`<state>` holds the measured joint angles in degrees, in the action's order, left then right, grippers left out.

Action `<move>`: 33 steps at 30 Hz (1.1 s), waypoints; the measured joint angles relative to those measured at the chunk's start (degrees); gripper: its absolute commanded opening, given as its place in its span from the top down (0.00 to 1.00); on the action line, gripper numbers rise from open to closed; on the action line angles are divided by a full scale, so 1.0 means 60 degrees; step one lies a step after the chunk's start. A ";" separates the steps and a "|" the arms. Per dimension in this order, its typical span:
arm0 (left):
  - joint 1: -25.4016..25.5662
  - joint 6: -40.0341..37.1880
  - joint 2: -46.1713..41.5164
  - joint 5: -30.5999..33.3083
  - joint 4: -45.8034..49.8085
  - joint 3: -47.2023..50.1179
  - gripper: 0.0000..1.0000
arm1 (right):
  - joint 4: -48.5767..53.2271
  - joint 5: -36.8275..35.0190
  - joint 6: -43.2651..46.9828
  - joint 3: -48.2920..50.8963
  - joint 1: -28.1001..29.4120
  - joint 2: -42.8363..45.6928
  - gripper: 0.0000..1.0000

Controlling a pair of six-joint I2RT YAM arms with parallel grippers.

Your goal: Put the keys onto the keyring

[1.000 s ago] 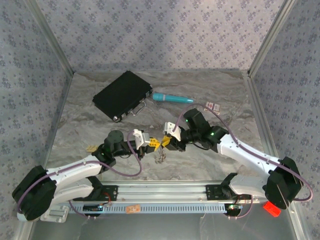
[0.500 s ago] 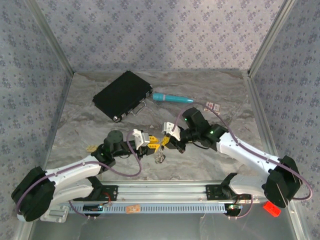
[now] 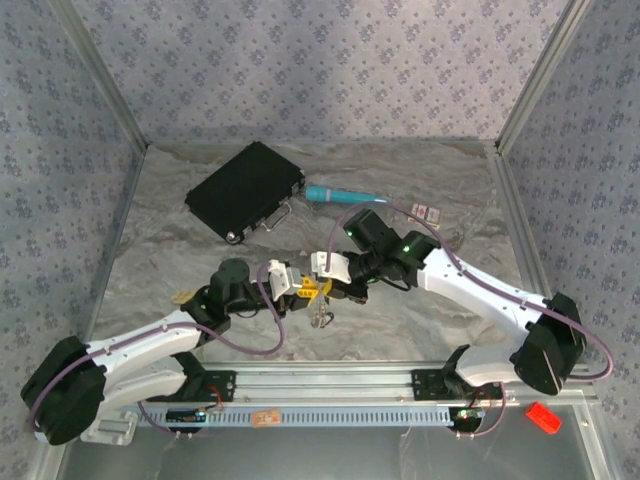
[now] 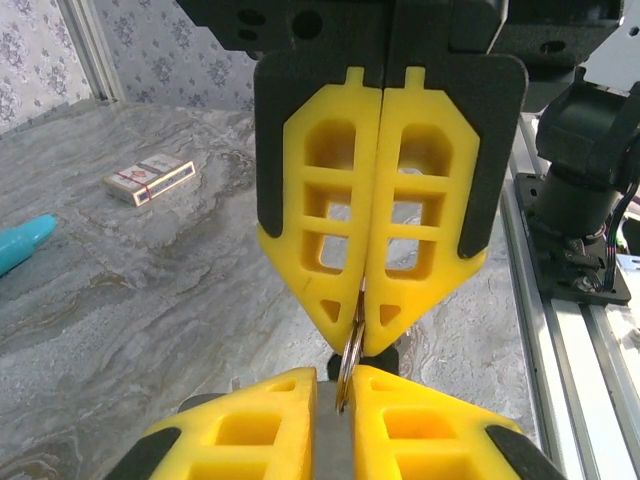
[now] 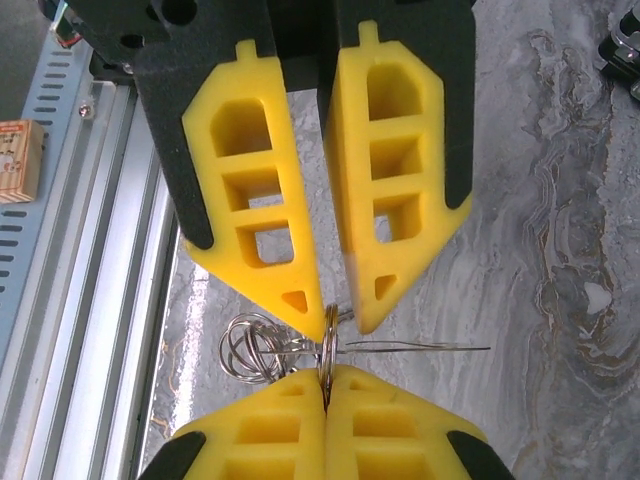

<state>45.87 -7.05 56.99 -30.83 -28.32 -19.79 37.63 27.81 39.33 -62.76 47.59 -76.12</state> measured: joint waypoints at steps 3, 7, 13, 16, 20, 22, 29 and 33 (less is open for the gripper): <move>0.0004 0.0000 0.0000 -0.0055 0.0018 -0.0004 0.87 | 0.0036 -0.0200 0.0036 -0.0087 0.0186 -0.0055 1.00; 0.0004 -0.0044 0.0000 -0.0182 0.0055 -0.0004 0.95 | 0.0033 -0.0503 0.0029 -0.0117 0.0339 -0.0058 1.00; 0.0000 -0.0073 -0.0095 -0.0211 0.0047 0.0000 1.00 | -0.0488 -0.0510 -0.0331 0.0219 0.0277 0.0382 0.70; 0.0000 -0.0062 -0.0233 -0.0208 -0.0109 0.0036 1.00 | -0.1013 -0.0310 -0.0816 0.0856 0.0033 0.1107 0.69; 0.0000 0.0040 -0.0306 -0.0178 -0.0415 0.0153 1.00 | -0.1621 -0.0160 -0.1421 0.1504 -0.0142 0.1588 0.68; 0.0000 0.0080 -0.0306 -0.0178 -0.0506 0.0193 1.00 | -0.1916 -0.0084 -0.1672 0.1730 -0.0142 0.1599 0.68; 0.0000 0.0153 -0.0306 -0.0178 -0.0707 0.0229 1.00 | -0.2452 0.0011 -0.2106 0.1974 -0.0142 0.1599 0.76; 0.0000 0.0182 -0.0306 -0.0178 -0.0790 0.0255 1.00 | -0.2583 0.0015 -0.2197 0.1974 -0.0146 0.1599 0.85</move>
<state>45.87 -5.96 55.16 -31.90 -33.06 -18.26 22.13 27.90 26.15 -50.92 46.72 -66.52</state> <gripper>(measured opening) 0.043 0.191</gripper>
